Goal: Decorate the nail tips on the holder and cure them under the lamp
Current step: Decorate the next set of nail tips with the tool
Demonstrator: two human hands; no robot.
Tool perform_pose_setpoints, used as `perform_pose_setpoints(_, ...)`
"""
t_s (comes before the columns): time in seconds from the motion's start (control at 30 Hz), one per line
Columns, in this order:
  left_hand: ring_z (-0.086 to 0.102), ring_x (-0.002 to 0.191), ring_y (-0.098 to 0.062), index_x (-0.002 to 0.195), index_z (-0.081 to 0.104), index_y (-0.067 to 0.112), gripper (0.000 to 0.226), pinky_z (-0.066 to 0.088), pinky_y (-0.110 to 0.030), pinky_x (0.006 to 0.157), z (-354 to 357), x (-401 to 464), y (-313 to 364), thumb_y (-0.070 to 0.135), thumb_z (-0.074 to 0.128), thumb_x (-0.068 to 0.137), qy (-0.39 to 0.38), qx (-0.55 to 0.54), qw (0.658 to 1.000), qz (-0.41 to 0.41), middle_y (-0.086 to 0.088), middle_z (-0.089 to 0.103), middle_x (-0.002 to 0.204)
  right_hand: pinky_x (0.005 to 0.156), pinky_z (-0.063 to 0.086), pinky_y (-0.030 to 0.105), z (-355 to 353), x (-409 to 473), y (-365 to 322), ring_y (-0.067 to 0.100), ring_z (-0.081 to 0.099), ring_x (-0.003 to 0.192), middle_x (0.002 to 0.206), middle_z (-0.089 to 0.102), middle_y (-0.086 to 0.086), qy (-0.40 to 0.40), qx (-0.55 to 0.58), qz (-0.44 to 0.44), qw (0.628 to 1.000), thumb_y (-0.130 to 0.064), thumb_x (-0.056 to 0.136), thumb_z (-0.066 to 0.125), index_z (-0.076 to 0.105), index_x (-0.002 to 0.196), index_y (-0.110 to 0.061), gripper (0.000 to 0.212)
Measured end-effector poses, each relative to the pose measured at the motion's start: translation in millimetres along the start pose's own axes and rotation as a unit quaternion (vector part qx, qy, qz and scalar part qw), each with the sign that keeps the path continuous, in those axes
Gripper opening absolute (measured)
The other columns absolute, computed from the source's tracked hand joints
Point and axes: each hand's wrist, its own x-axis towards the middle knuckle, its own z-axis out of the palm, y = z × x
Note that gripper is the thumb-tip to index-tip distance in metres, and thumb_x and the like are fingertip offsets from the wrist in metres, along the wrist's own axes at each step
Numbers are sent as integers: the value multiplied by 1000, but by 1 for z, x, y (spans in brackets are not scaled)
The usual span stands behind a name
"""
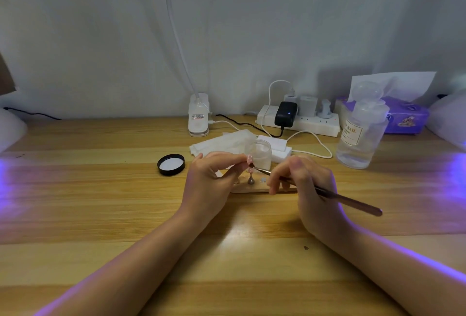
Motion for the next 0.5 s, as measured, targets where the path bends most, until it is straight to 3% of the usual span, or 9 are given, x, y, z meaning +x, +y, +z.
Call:
perform_pose_setpoints(0.1, 61, 89, -4, 89, 64, 38, 34, 41, -54, 91, 1, 0, 0, 8, 70, 75, 2, -1, 1000, 11, 28, 61, 82, 66, 40, 42, 0, 1, 0, 7, 51, 62, 60, 58, 2, 14, 19, 23, 999, -31, 90, 27, 55, 66, -30, 37)
perform_pose_setpoints(0.27, 61, 88, -8, 94, 64, 32, 34, 41, -59, 89, 1, 0, -1, 5, 71, 74, 8, 4, 1000, 18, 25, 61, 82, 70, 38, 30, 3, 1, 4, 2, 54, 72, 74, 63, -8, -19, -15, 45, 999, -36, 90, 28, 58, 69, -29, 38)
perform_pose_setpoints(0.5, 62, 92, -19, 99, 64, 28, 35, 41, -59, 89, 1, 0, 0, 4, 71, 74, 5, 15, 1000, 23, 24, 61, 83, 63, 39, 37, 0, 0, 6, 5, 51, 58, 57, 55, -2, 28, 5, 4, 1000, -29, 91, 28, 55, 62, -26, 40)
